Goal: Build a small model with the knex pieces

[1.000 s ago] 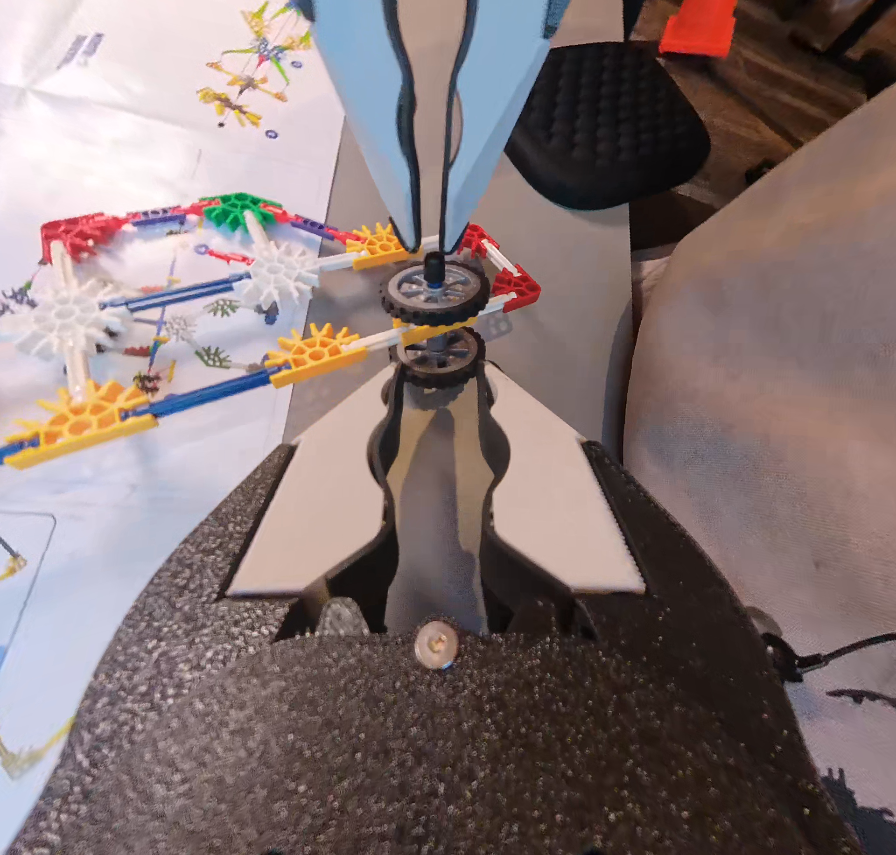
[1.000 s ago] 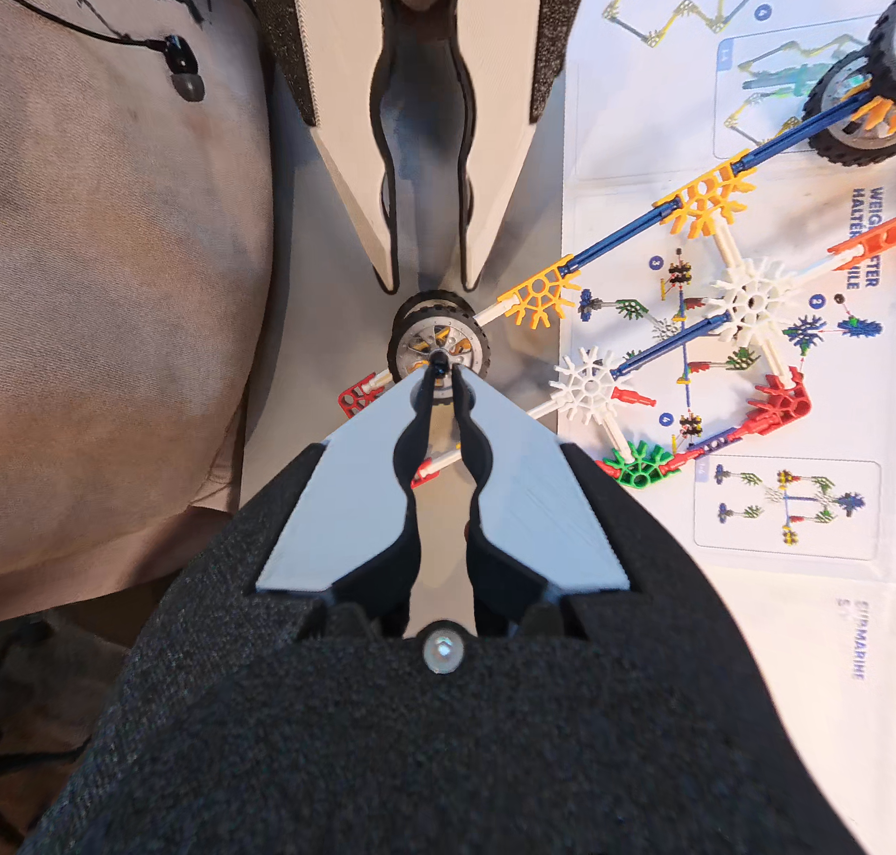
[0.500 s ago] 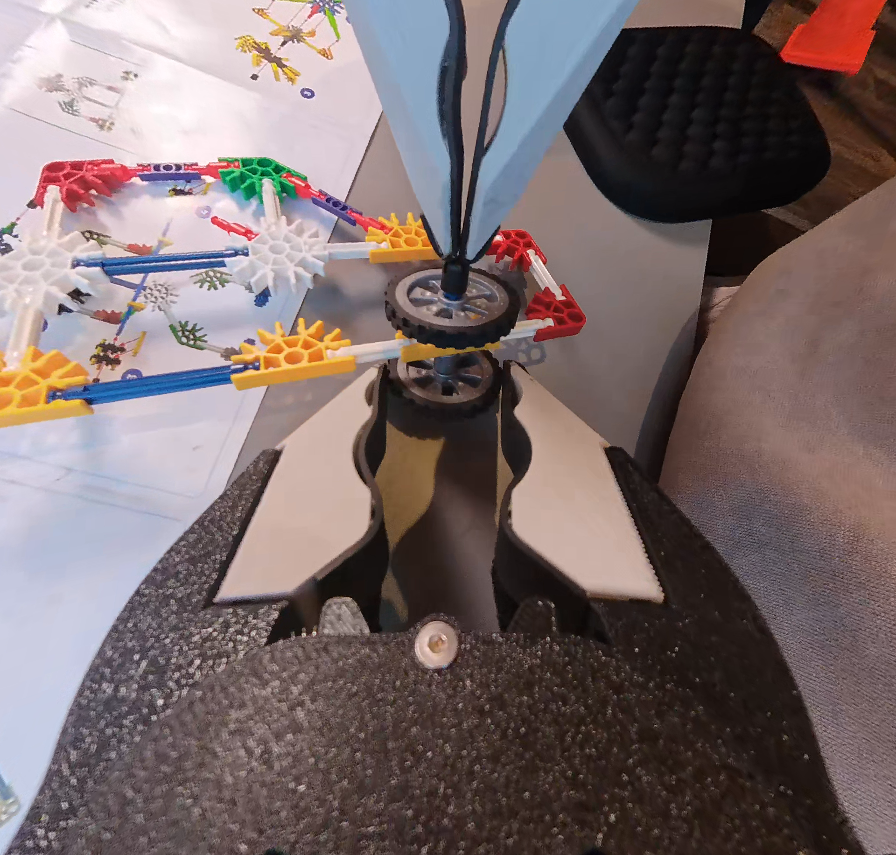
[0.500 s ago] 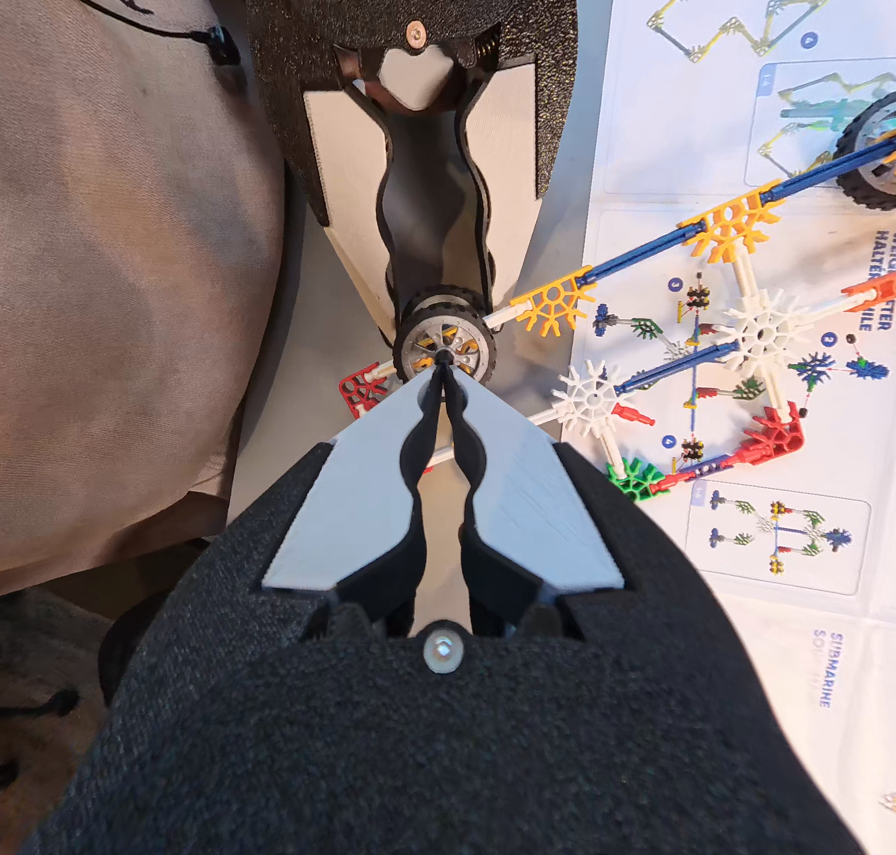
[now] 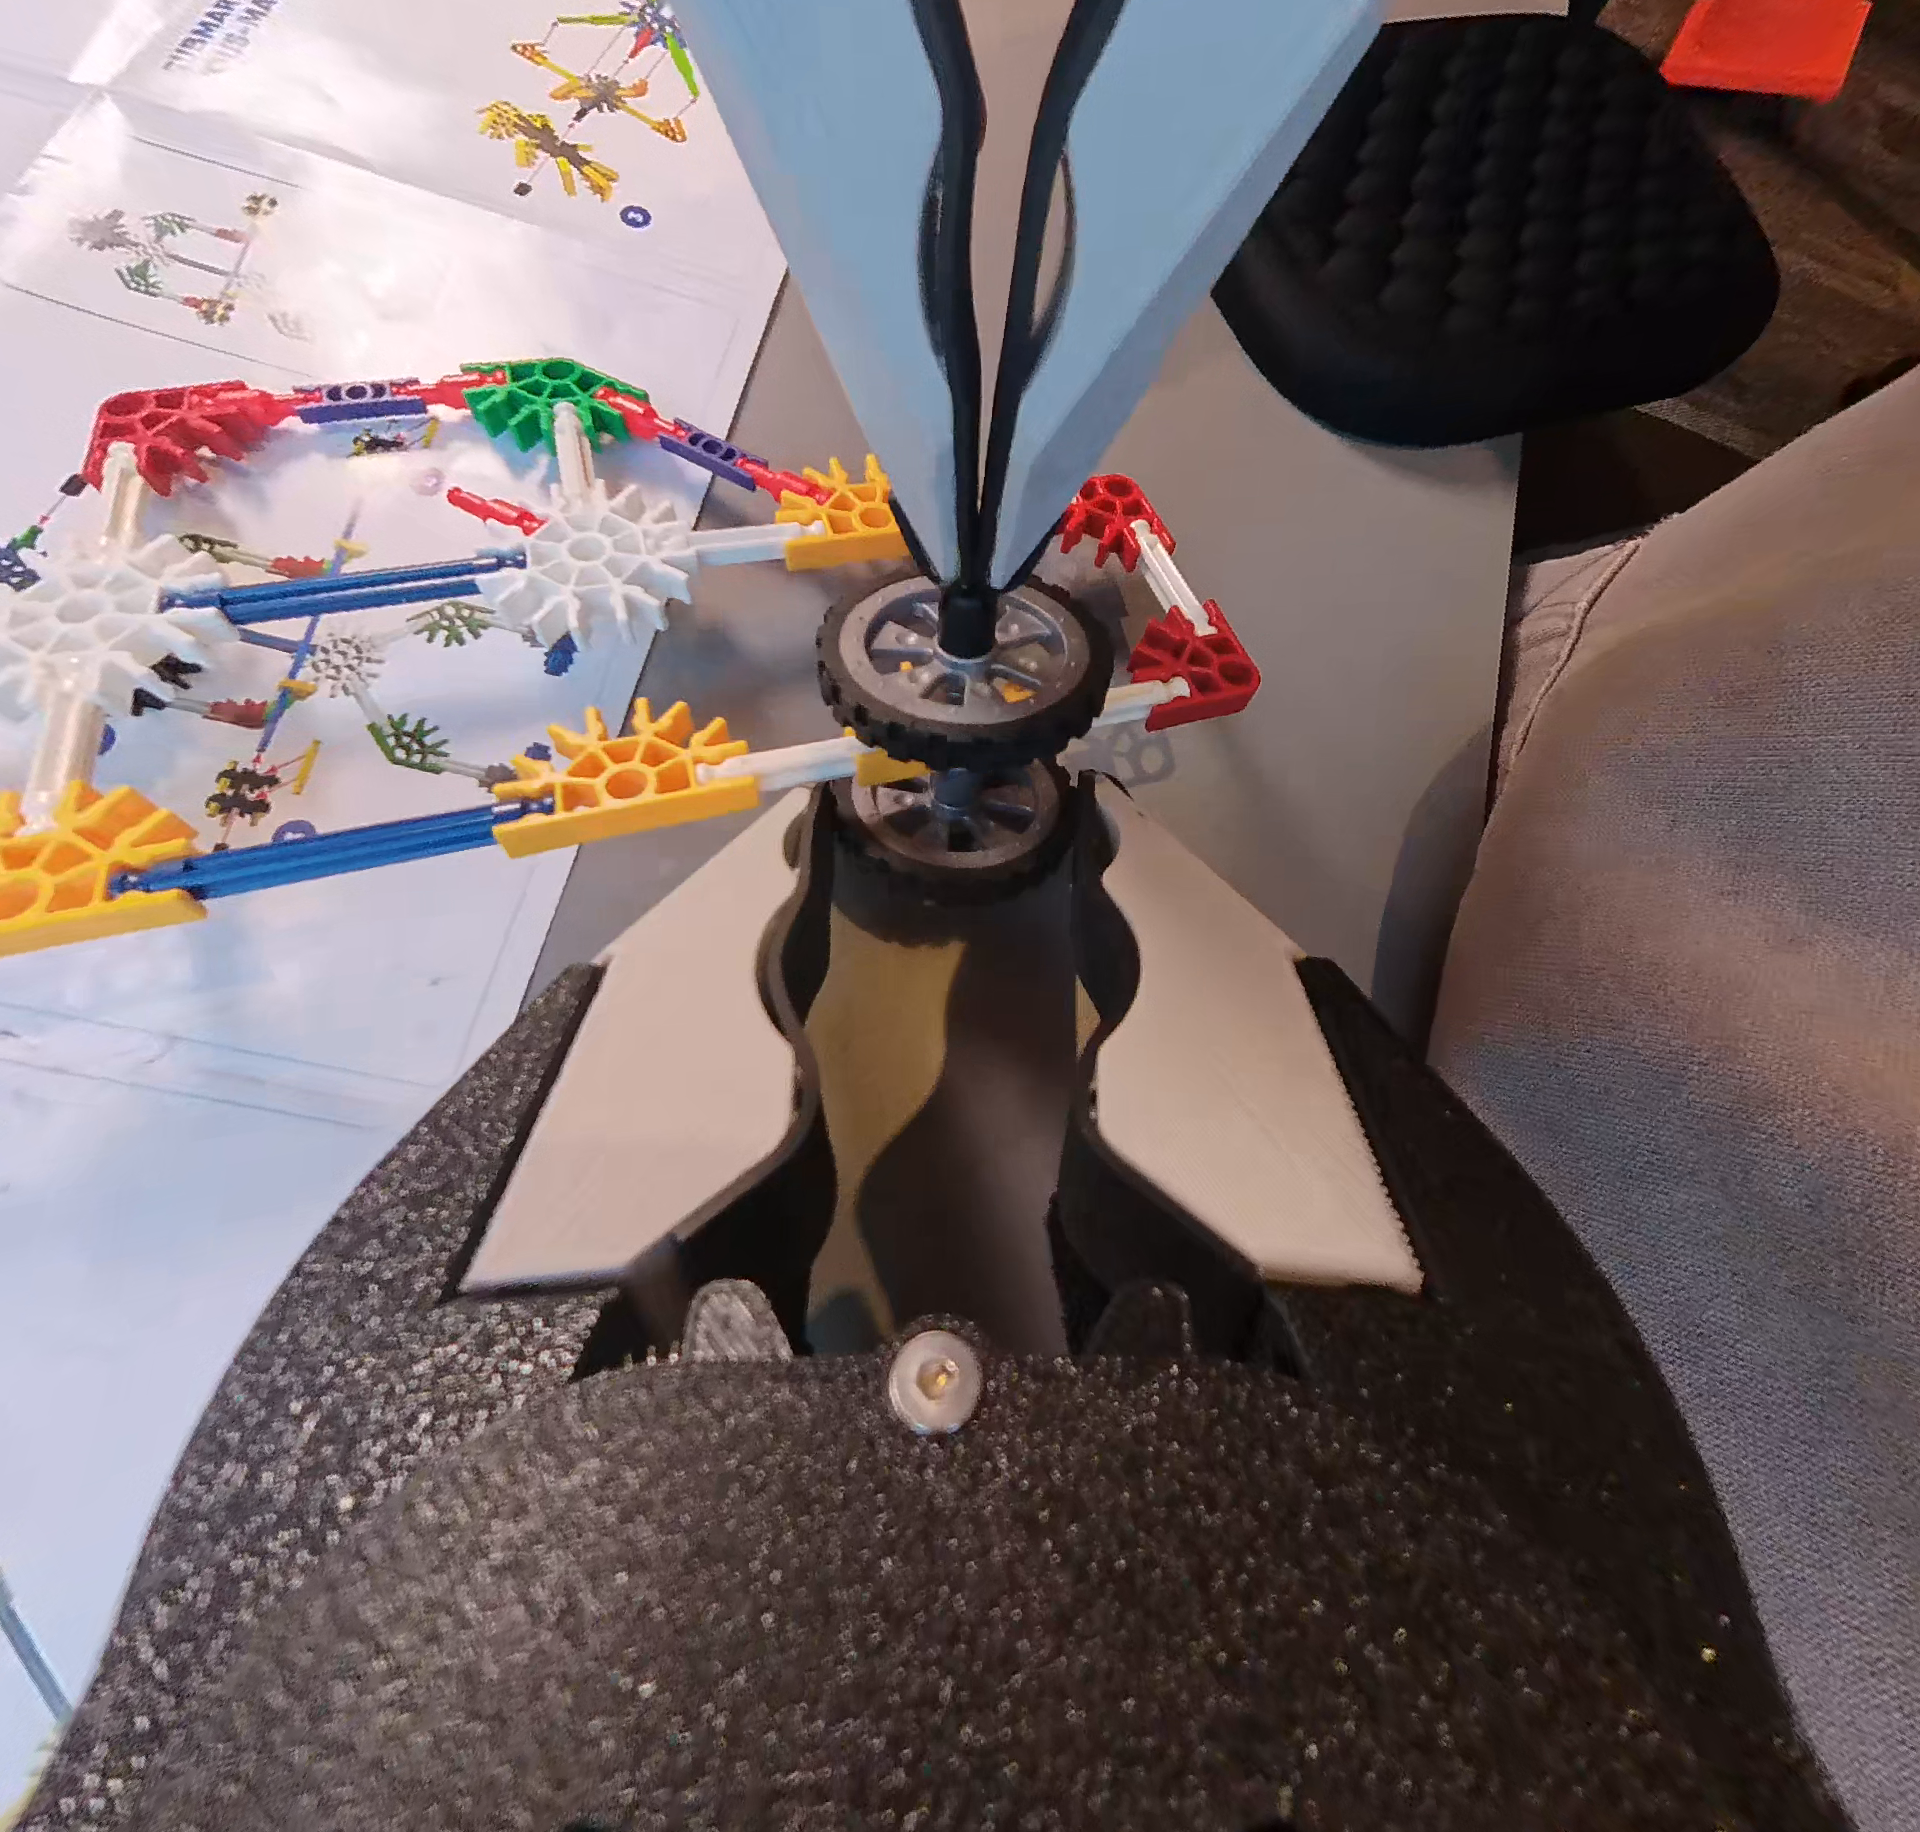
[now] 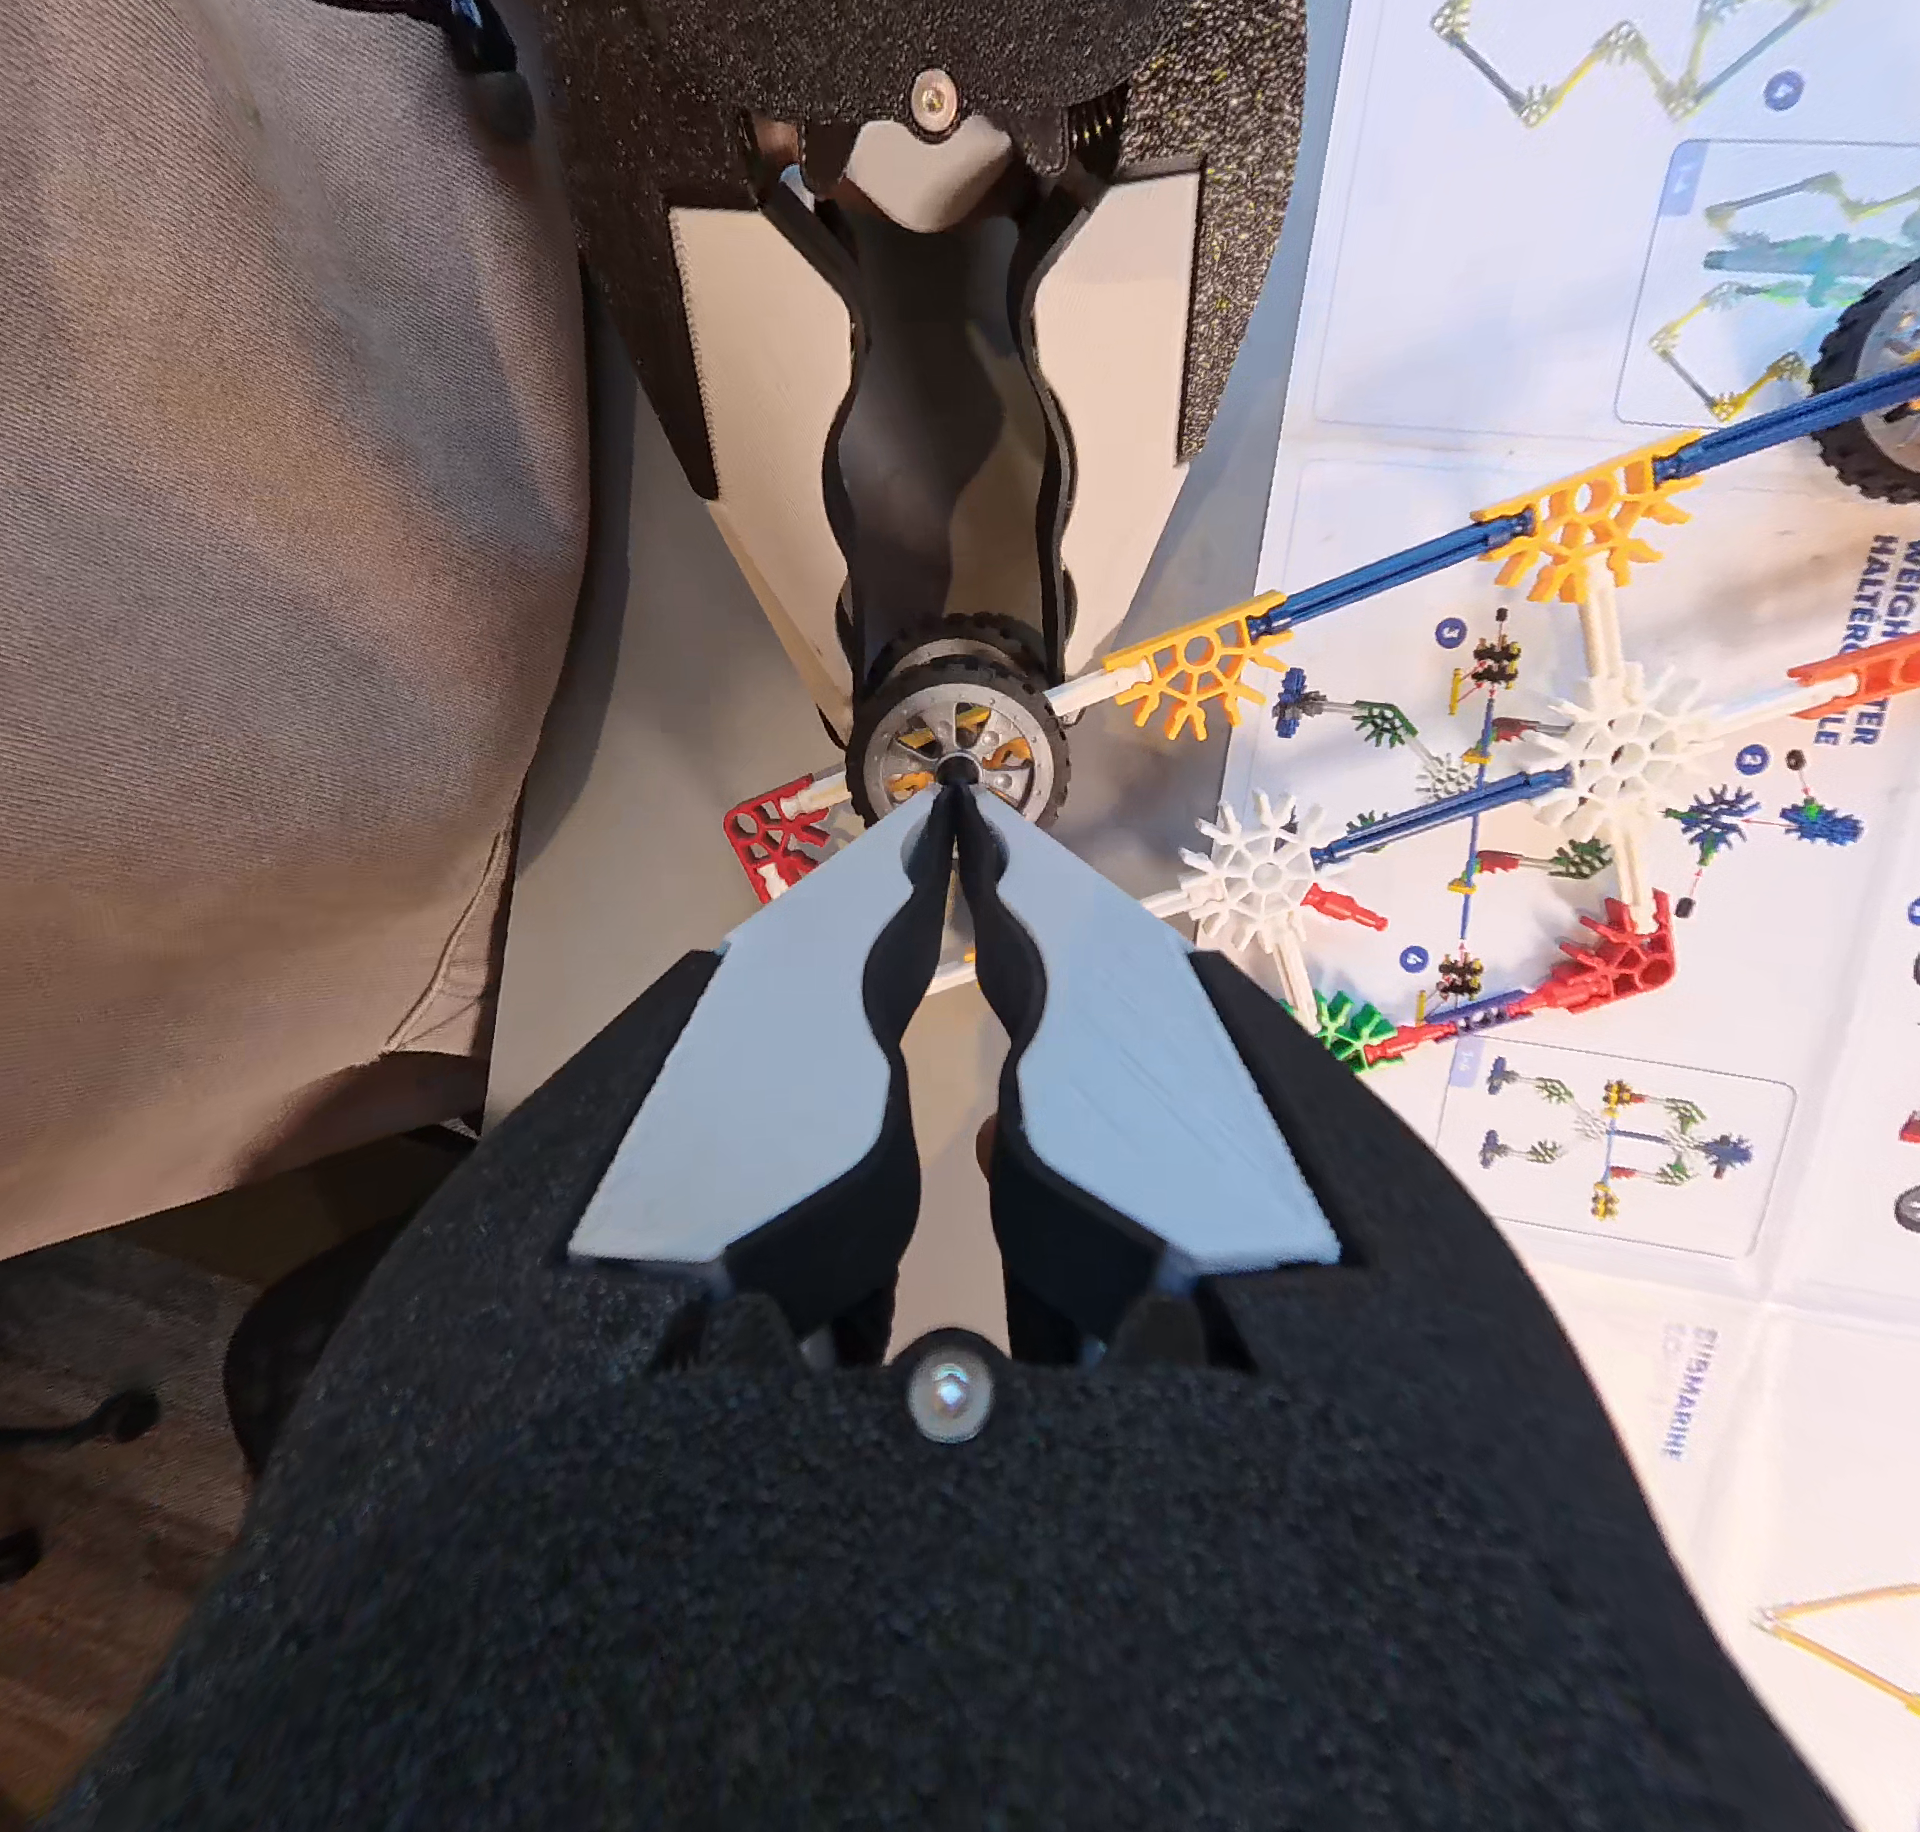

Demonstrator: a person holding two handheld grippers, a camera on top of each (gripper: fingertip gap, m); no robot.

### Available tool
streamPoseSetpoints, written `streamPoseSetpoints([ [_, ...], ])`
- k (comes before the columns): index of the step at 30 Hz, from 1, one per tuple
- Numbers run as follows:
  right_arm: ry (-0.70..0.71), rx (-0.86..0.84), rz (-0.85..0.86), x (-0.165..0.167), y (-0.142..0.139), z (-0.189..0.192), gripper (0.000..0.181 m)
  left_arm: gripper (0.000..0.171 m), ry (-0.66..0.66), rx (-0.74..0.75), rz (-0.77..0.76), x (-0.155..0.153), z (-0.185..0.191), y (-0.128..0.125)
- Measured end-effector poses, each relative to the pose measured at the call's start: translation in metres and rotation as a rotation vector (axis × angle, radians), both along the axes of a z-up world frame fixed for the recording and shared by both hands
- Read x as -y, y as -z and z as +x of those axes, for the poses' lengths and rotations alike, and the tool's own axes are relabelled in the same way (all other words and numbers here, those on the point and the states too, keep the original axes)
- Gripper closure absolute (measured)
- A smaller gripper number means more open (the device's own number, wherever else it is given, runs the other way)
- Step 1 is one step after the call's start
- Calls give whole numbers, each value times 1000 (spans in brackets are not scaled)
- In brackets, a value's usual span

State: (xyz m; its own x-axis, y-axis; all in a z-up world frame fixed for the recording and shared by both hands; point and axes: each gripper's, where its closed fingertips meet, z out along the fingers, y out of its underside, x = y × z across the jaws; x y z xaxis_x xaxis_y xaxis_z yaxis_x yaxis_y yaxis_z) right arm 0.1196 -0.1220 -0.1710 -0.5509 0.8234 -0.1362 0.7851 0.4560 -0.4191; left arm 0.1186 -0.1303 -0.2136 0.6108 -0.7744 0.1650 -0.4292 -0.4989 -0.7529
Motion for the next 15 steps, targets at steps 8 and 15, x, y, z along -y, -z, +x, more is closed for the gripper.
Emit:
streamPoseSetpoints([
  [8,111,-12,-45,0,-4,6,158,127,-11,-1,2,-2,0,0],
  [15,537,-130,-196,-3,9,8,119,127,-25,3,-1,-1,-2,-1],
])
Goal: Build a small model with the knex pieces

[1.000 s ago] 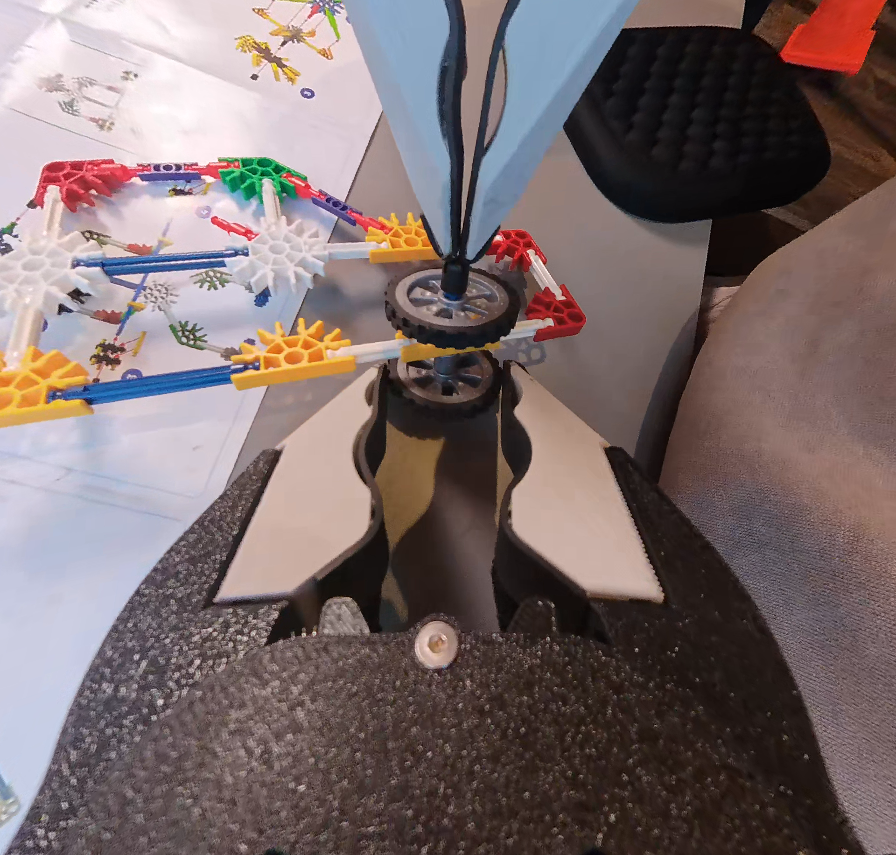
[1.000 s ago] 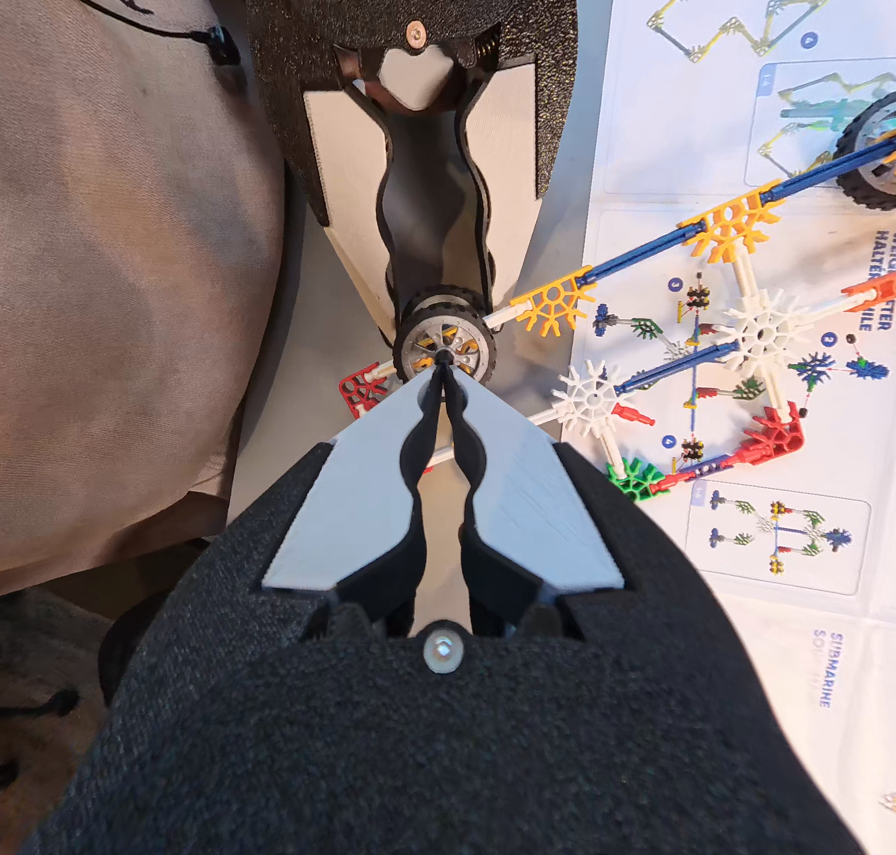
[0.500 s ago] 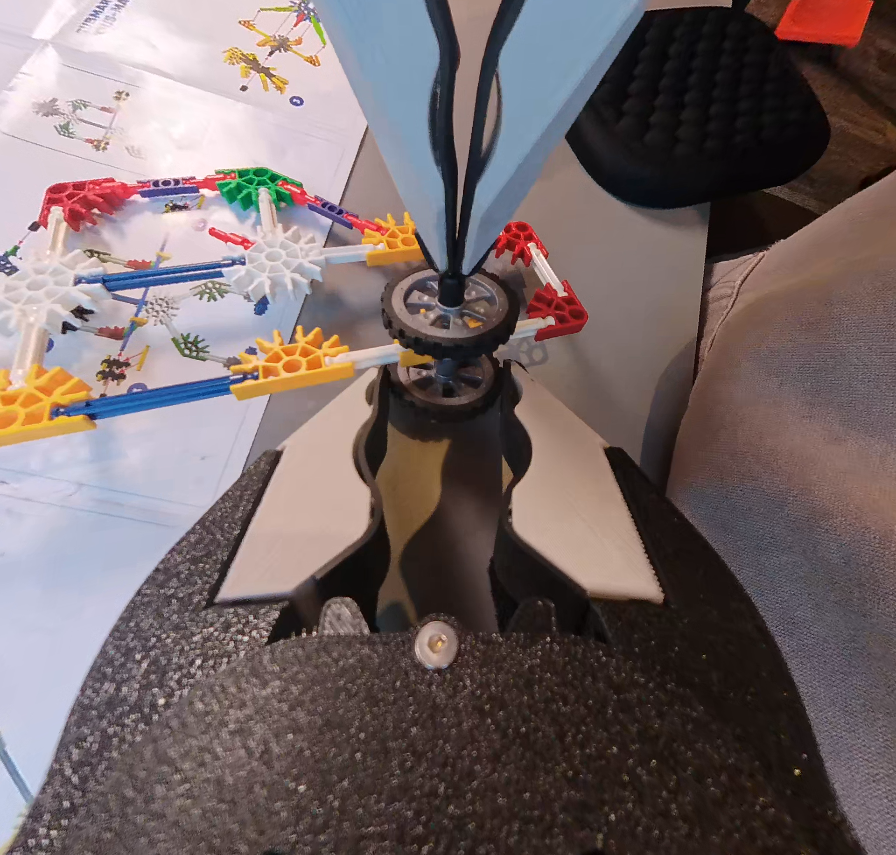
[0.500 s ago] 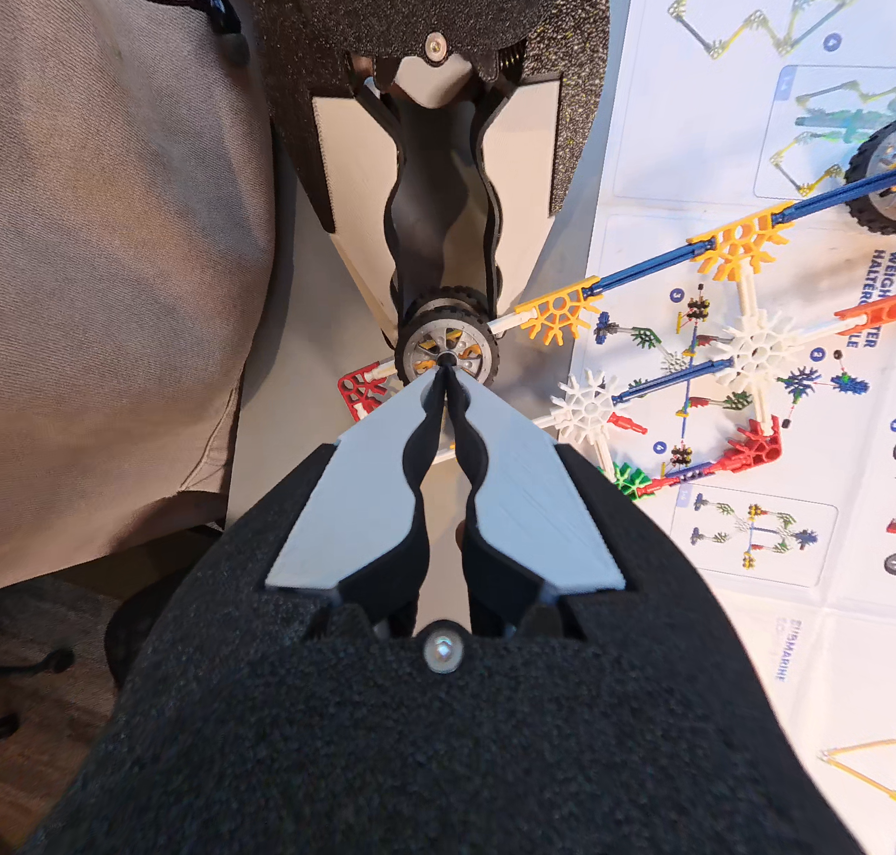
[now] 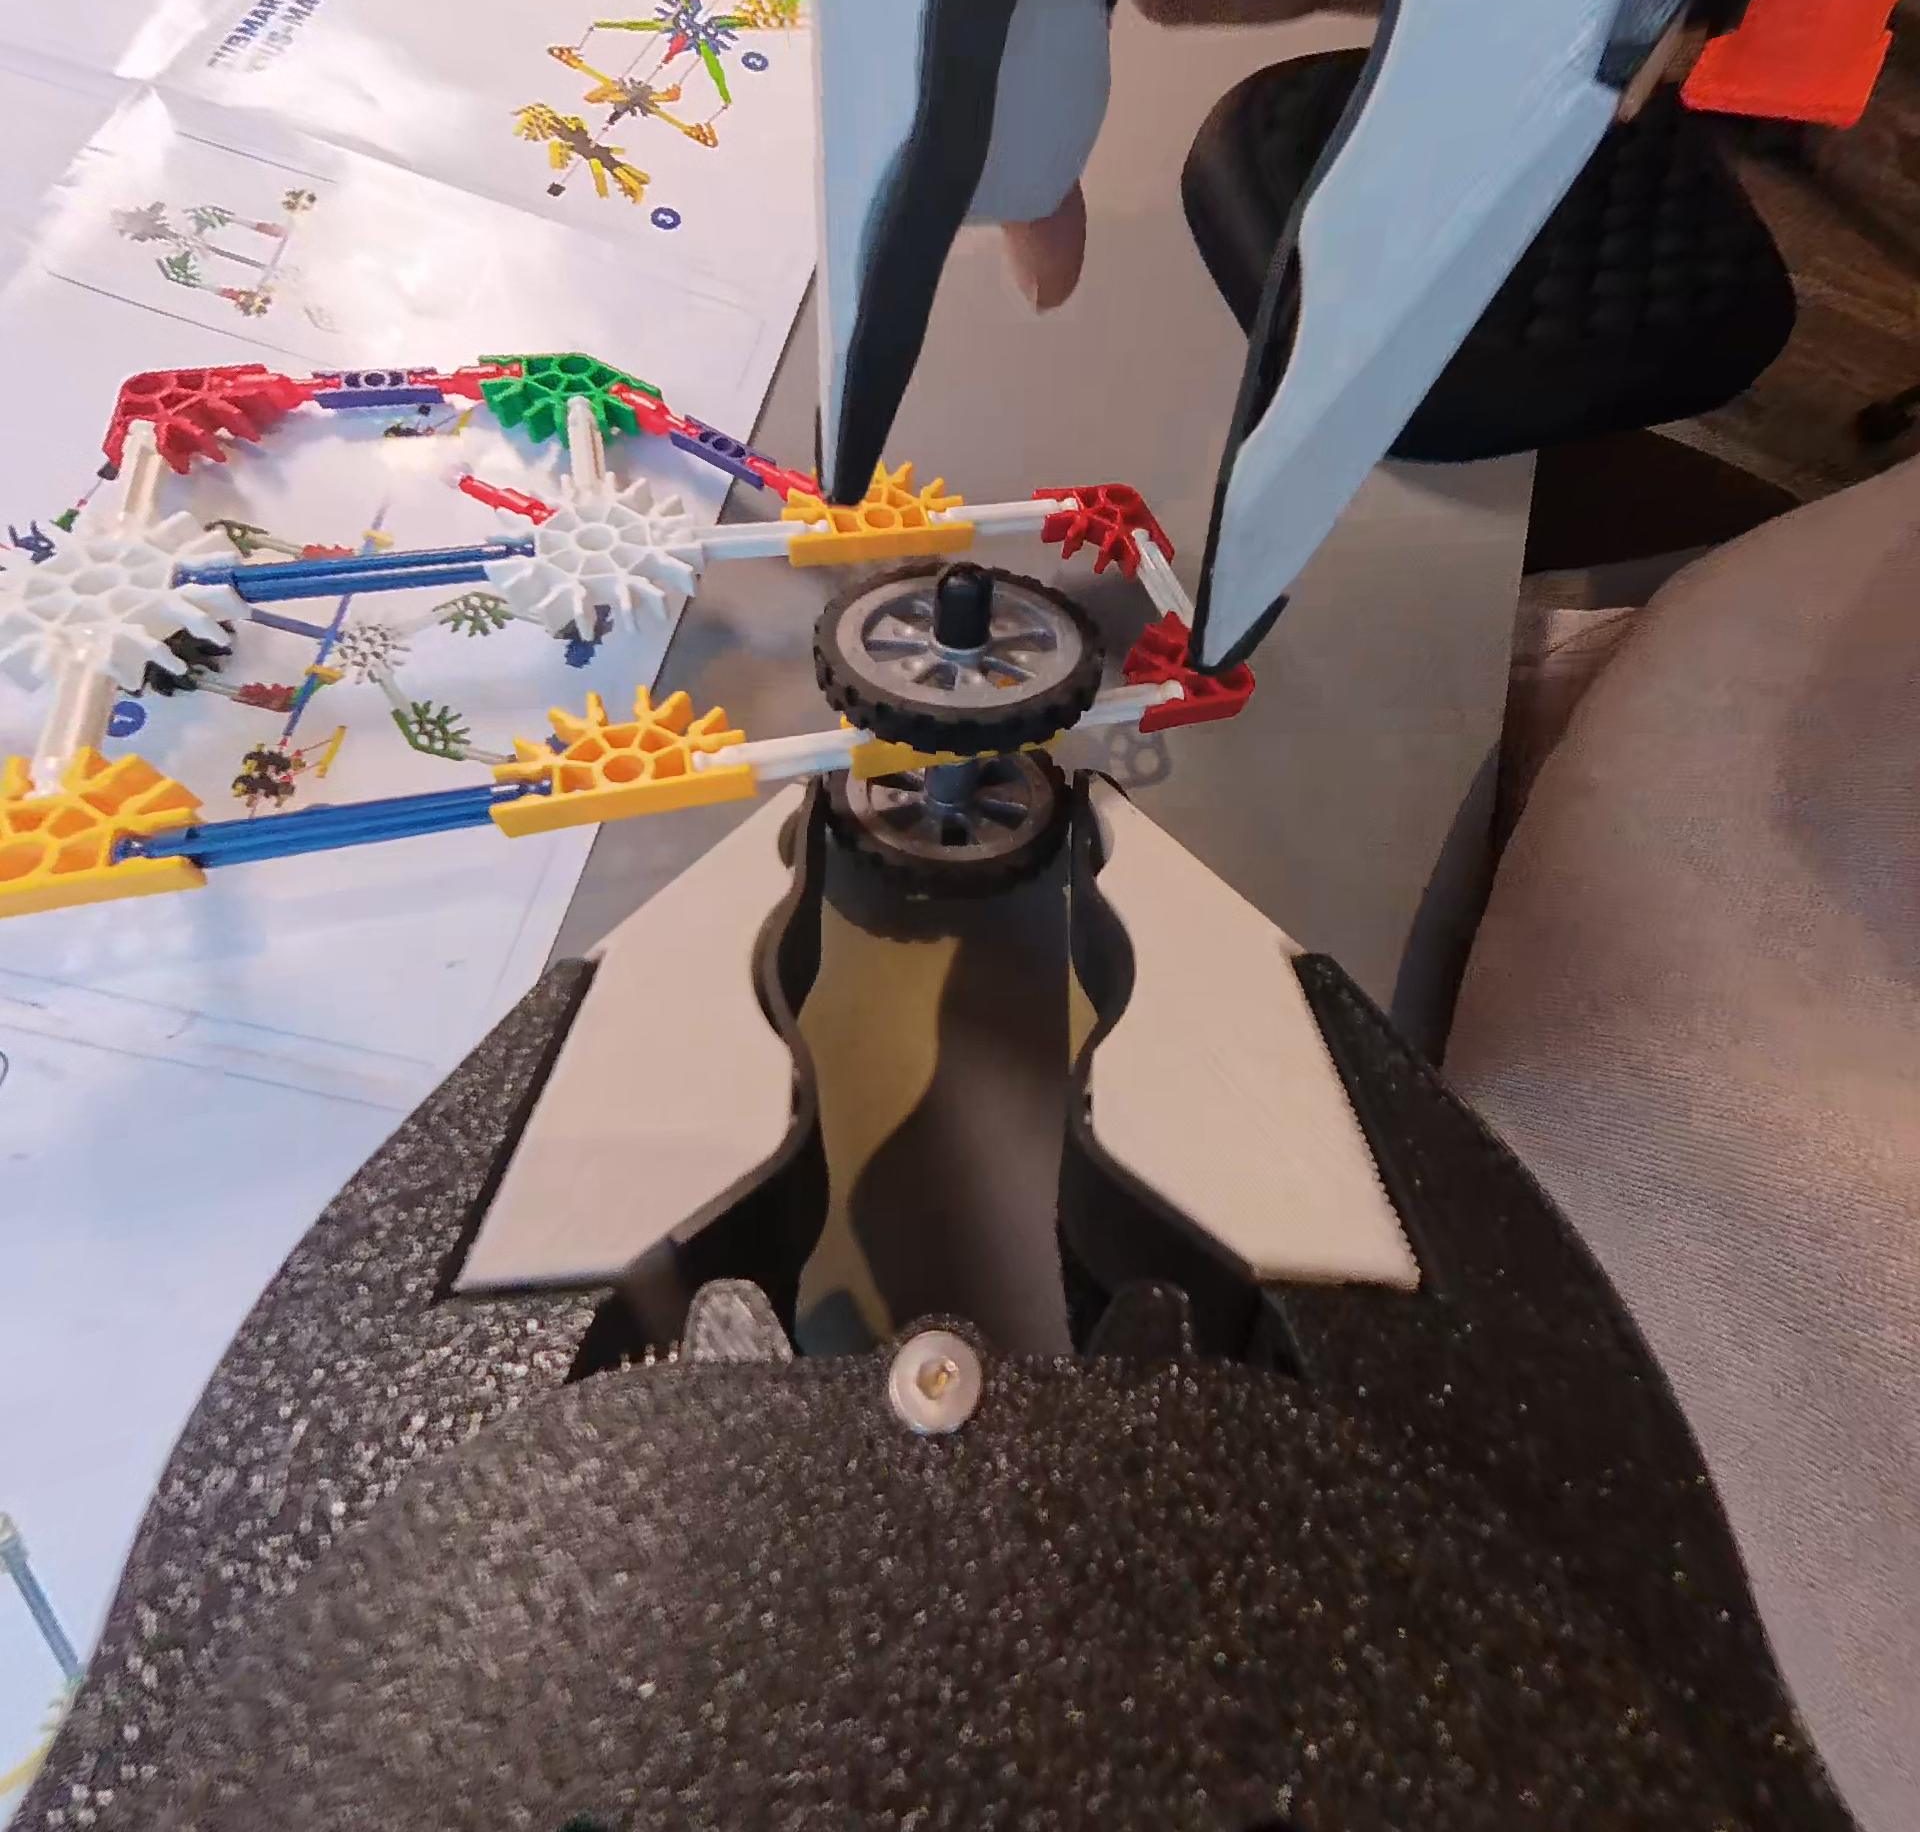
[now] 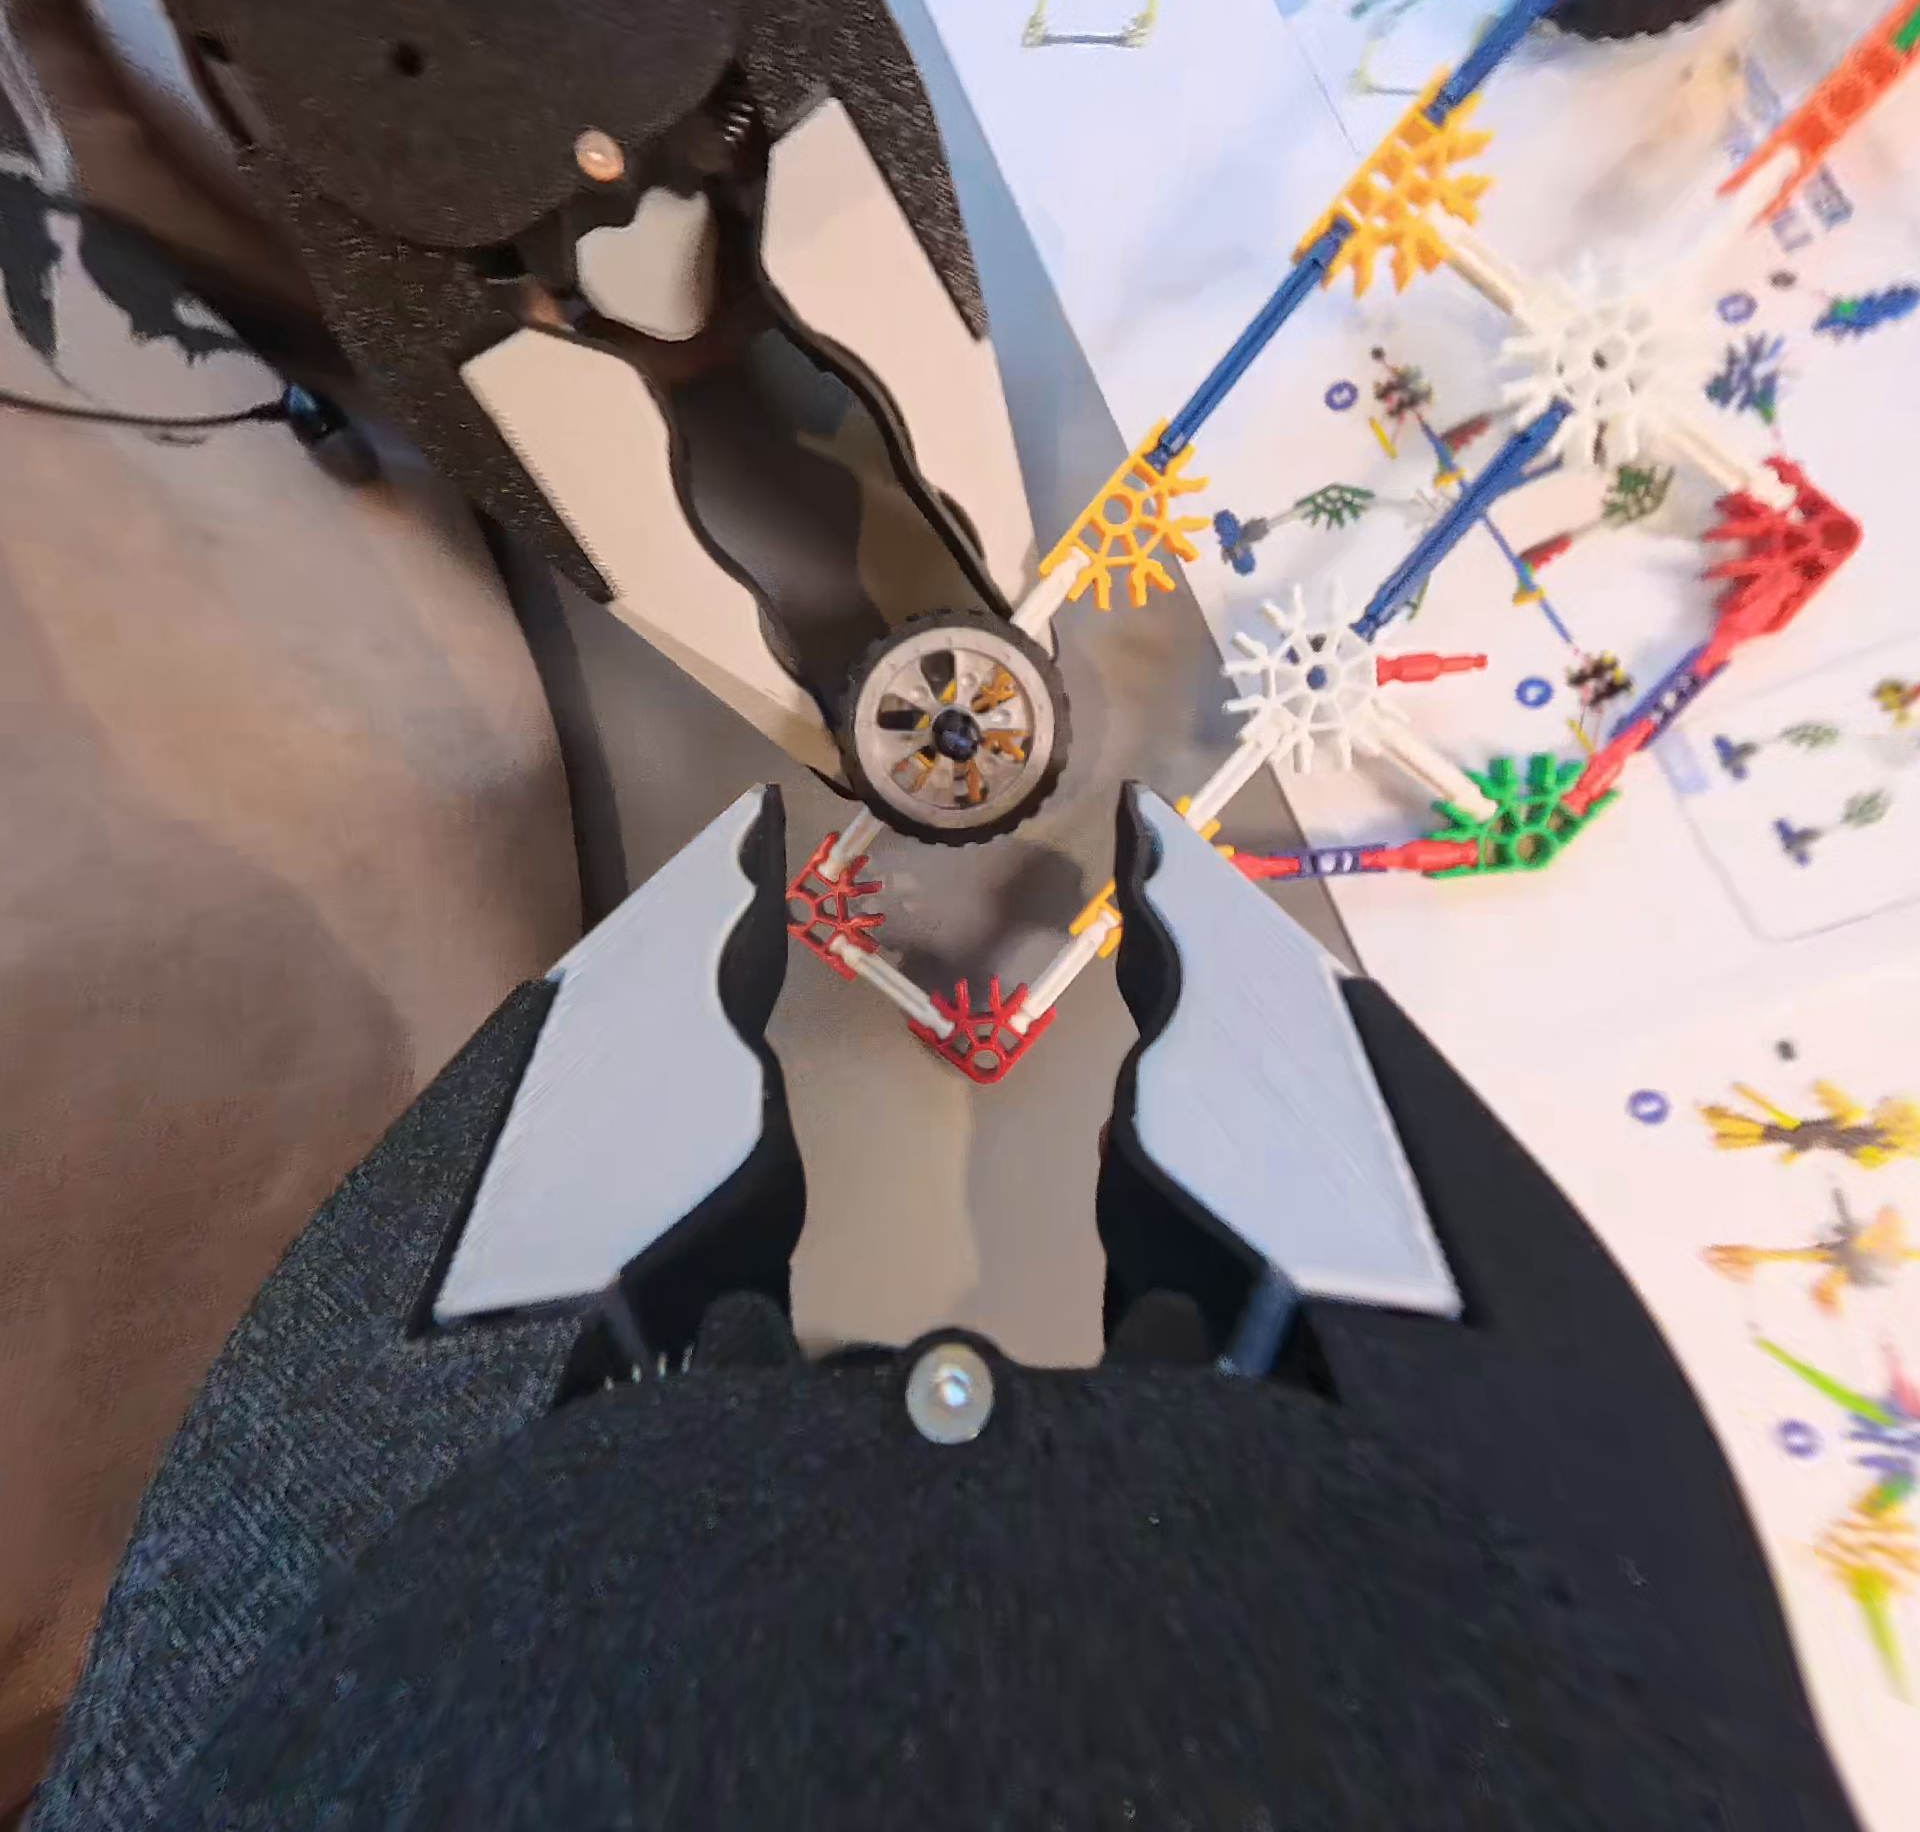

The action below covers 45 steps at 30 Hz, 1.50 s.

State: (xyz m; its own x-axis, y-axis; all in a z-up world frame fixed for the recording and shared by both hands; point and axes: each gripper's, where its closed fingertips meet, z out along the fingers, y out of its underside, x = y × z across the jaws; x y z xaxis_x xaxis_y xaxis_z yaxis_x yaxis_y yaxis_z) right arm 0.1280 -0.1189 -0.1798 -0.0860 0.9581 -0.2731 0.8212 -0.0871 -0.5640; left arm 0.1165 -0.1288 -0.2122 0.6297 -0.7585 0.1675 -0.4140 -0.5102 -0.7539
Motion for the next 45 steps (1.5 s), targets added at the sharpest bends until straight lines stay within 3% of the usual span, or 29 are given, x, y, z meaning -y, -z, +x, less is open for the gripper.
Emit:
streamPoseSetpoints([
  [5,140,-77,-5,4,11,-8,118,127,-12,38,-15,8,-13,-19],
  [8,146,-105,7,6,12,-16,134,127,-88,50,27,4,-35,-36],
  [14,13,-84,117,3,11,-13,136,128,-301,28,106,-19,-110,-66],
  [19,-112,-28,234,-7,10,-4,136,127,-352,2,88,-35,-147,-69],
  [25,-315,72,538,-37,8,11,136,122,-322,-20,71,-74,-162,-53],
  [29,-468,163,934,-75,6,18,136,121,-319,18,78,-107,-167,-56],
  [32,-546,187,1322,-110,2,20,136,125,-272,-80,166,-116,-165,-58],
  [34,-547,139,1442,-120,7,23,136,131,-254,-132,257,-116,-166,-66],
  [38,-471,37,1508,-124,11,30,127,123,-208,-207,341,-114,-174,-71],
  [40,-424,-4,1457,-117,10,32,118,114,-175,-308,281,-113,-184,-53],
  [43,-411,-48,1458,-108,3,34,122,136,-97,-409,251,-106,-185,-30],
  [45,-391,-49,1431,-106,5,39,128,141,-51,-418,242,-99,-175,-19],
])
